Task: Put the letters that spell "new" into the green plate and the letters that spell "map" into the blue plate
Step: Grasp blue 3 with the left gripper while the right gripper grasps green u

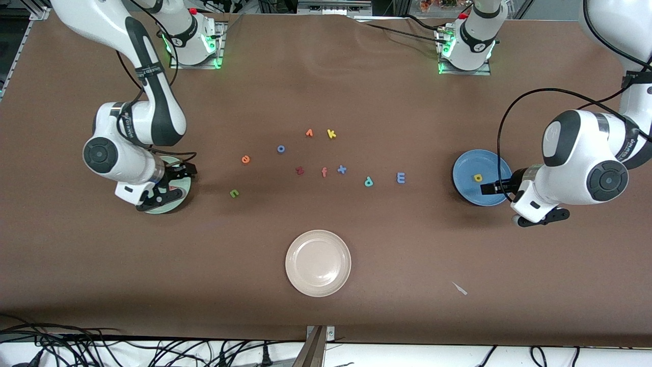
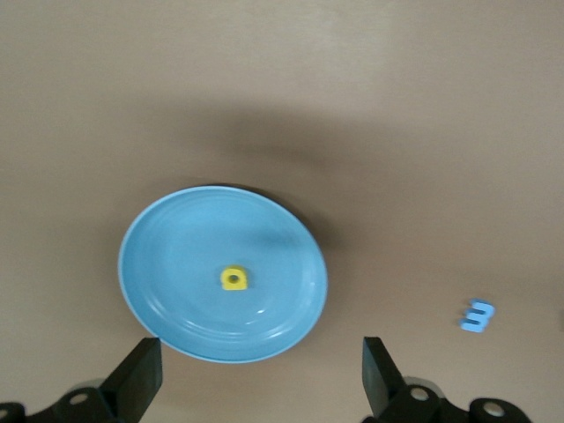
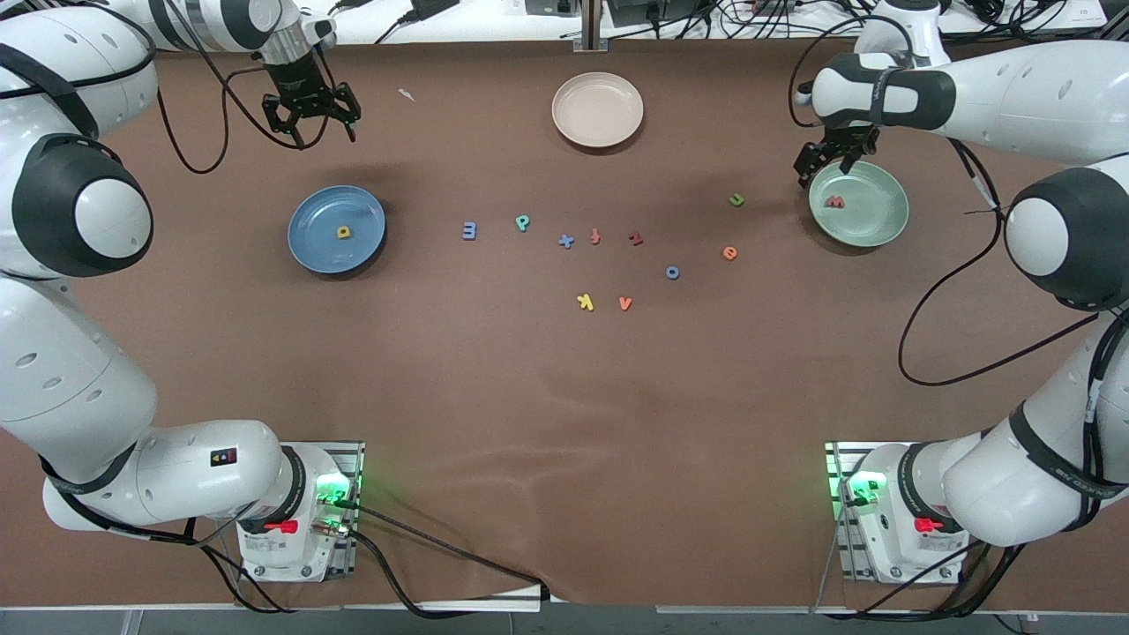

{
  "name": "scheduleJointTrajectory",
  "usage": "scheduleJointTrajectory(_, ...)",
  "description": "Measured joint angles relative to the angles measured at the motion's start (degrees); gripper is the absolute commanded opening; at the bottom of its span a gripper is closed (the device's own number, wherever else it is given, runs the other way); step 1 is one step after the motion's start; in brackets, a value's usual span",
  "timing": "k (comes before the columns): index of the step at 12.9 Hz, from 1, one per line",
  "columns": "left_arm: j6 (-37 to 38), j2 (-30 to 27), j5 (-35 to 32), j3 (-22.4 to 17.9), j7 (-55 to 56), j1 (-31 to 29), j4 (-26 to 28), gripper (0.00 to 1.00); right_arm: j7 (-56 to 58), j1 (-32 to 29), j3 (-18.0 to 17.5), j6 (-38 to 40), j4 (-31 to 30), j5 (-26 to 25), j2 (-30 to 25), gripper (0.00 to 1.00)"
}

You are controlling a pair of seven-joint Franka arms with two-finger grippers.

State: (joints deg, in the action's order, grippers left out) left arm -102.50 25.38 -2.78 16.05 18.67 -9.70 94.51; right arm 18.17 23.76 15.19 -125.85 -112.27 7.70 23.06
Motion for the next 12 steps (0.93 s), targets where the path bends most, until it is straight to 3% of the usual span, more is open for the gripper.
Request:
scheduleJointTrajectory(5, -5.46, 2.23, 4.52, 1.06, 10.39, 5.96, 0.03, 1.0, -0.18, 0.22, -5.2, -6.63, -0.02, 4.76, 2.02, 1.0)
scheduleJointTrajectory(9, -9.4, 6.13, 4.65, 1.15, 19.49, 11.49, 0.35, 1.0, -1.37, 0.25, -7.69, -12.22, -0.03, 5.33, 4.82, 0.99)
scheduleJointTrajectory(12, -17.93, 8.19, 4.65, 1.21, 22.13, 13.92, 4.32, 0.98, -3.46, 1.14, -9.07, -16.24, -0.05, 5.33, 7.49, 0.95)
